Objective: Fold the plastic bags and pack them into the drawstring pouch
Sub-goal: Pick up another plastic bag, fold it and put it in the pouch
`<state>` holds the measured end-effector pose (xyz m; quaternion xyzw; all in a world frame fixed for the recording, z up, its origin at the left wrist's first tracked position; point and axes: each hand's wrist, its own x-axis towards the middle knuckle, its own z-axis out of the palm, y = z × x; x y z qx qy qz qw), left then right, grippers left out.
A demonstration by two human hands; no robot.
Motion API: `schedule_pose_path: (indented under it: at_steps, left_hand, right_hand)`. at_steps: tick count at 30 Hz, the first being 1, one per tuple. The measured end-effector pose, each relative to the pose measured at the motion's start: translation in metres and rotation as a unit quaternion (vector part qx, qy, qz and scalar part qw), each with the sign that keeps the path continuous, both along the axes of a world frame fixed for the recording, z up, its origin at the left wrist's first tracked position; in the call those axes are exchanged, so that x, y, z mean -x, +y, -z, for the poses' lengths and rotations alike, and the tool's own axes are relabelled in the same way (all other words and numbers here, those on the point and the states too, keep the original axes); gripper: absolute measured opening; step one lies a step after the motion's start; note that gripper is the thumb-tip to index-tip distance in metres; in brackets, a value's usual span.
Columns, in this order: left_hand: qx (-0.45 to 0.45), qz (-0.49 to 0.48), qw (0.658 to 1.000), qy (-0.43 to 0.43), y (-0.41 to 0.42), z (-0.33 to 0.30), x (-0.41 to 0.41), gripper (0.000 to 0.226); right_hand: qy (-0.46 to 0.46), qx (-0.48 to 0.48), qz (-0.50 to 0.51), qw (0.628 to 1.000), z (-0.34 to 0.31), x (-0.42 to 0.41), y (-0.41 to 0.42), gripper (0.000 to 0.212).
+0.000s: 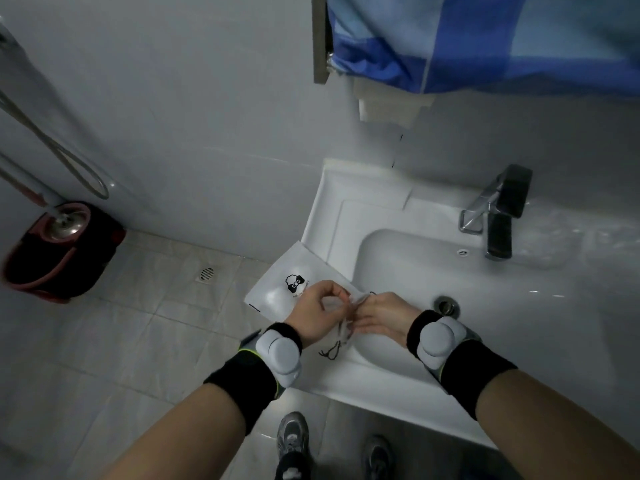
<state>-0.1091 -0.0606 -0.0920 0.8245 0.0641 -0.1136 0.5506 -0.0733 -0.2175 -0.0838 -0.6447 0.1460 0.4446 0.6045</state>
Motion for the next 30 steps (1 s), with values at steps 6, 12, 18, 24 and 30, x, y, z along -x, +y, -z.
schedule_pose_path:
  at_steps: [6,12,18,24,30]
  left_hand:
    - [-0.075,-0.023,0.997,-0.007,-0.019,0.000,-0.004,0.023]
    - [-0.021,-0.054,0.997,-0.057,-0.048,-0.012,-0.016,0.024]
    - [0.073,-0.013,0.997,-0.022,-0.105,-0.036,-0.037,0.019]
    - [0.130,0.027,0.991,0.005,-0.174,-0.056,-0.062,0.016]
    - [0.163,0.112,0.980,-0.004,-0.256,-0.068,-0.092,0.021]
  right_hand:
    - [0.006,0.023,0.035,0.999,0.000,0.003,-0.043,0.029]
    - [0.001,0.023,0.056,0.998,-0.007,0.004,-0.069,0.027]
    - [-0.033,0.035,0.107,0.993,-0.029,-0.004,-0.125,0.026]
    - [-0.079,0.050,0.190,0.977,-0.048,-0.018,-0.199,0.019]
    - [-0.100,0.065,0.280,0.952,-0.059,-0.033,-0.278,0.014]
